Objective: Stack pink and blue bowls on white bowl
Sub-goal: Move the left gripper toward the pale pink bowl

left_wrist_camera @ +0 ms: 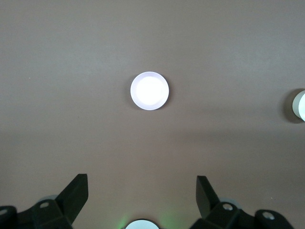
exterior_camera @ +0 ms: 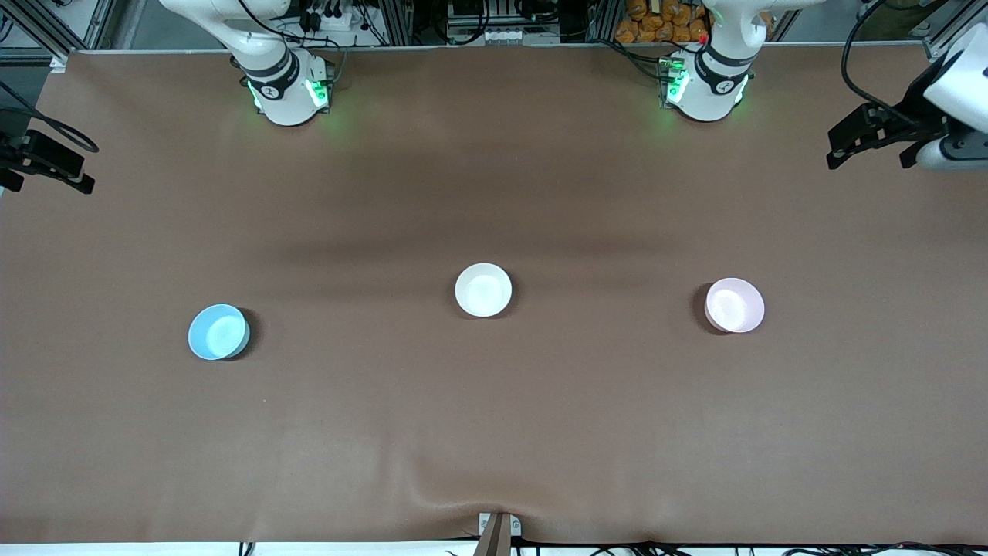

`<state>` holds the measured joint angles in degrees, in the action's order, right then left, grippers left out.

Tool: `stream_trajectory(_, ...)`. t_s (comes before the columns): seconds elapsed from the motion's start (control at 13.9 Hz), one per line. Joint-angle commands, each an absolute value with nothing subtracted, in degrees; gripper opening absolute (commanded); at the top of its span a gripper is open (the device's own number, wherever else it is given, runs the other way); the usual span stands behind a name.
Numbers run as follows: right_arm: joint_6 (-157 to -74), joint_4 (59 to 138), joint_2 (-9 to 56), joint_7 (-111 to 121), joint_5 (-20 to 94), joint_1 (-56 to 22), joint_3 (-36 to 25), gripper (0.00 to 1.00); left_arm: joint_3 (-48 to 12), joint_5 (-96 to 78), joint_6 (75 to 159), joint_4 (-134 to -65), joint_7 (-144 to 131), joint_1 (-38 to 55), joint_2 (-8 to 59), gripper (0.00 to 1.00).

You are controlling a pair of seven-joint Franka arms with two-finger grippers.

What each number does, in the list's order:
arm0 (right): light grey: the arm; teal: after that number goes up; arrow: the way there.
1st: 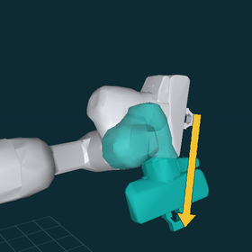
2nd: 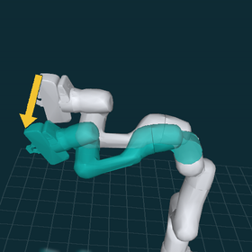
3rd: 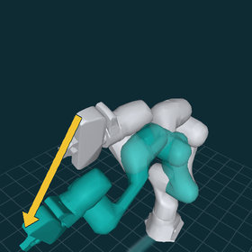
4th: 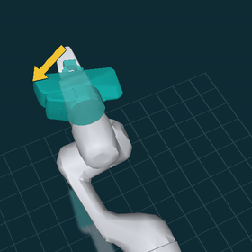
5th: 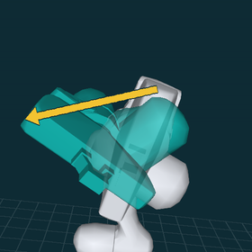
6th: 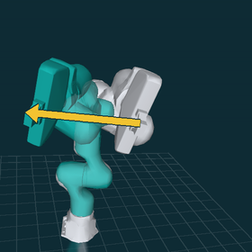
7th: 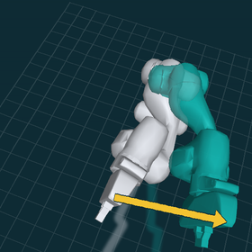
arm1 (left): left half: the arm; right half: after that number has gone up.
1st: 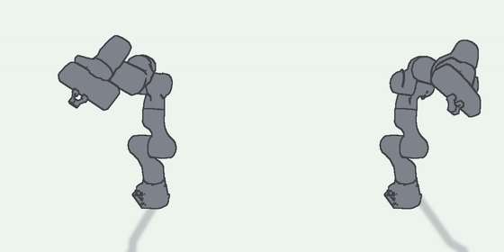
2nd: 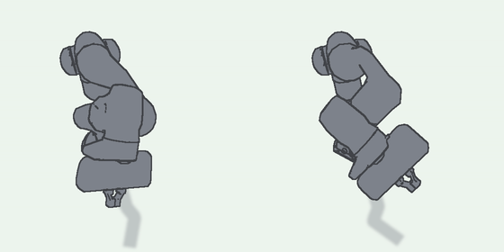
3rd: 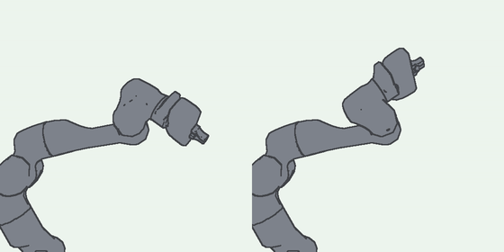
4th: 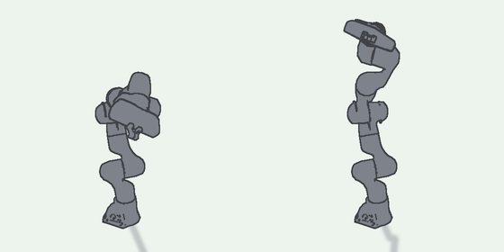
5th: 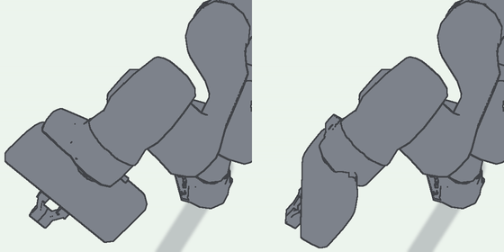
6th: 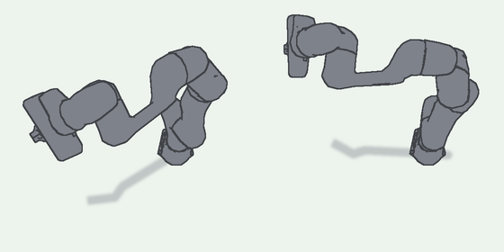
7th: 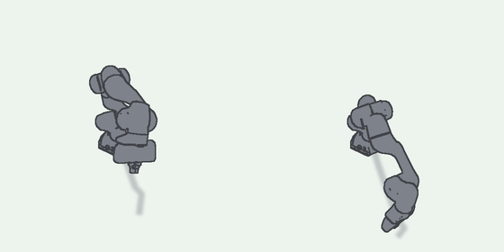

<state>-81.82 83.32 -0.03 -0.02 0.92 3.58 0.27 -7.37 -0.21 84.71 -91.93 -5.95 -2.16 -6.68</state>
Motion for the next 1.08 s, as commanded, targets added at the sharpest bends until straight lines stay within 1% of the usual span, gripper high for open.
stream_trajectory(0.0,-81.3,82.71,0.09,-0.88,0.97,3.52,0.35,1.0,-7.03,1.22,83.15,-92.37,-6.41,-2.11,-7.82,1.0)
stream_trajectory(0.07,-81.3,82.71,0.09,-0.79,0.97,3.52,0.35,1.0,-6.42,1.75,81.84,-90.02,-6.24,-1.67,-7.13,1.0)
stream_trajectory(0.14,-81.21,82.71,0.09,-0.79,0.97,3.52,0.35,1.0,-6.33,2.19,81.22,-88.09,-6.07,-1.93,-4.94,1.0)
stream_trajectory(0.22,-81.21,82.71,0.09,-0.79,0.97,3.52,0.35,1.0,-6.33,2.81,81.21,-87.11,-5.8,-1.85,-4.05,1.0)
stream_trajectory(1.01,-81.21,82.71,0.09,-0.79,0.97,3.52,0.35,1.0,-6.24,2.55,81.38,-87.1,-5.63,-2.37,-1.67,1.0)
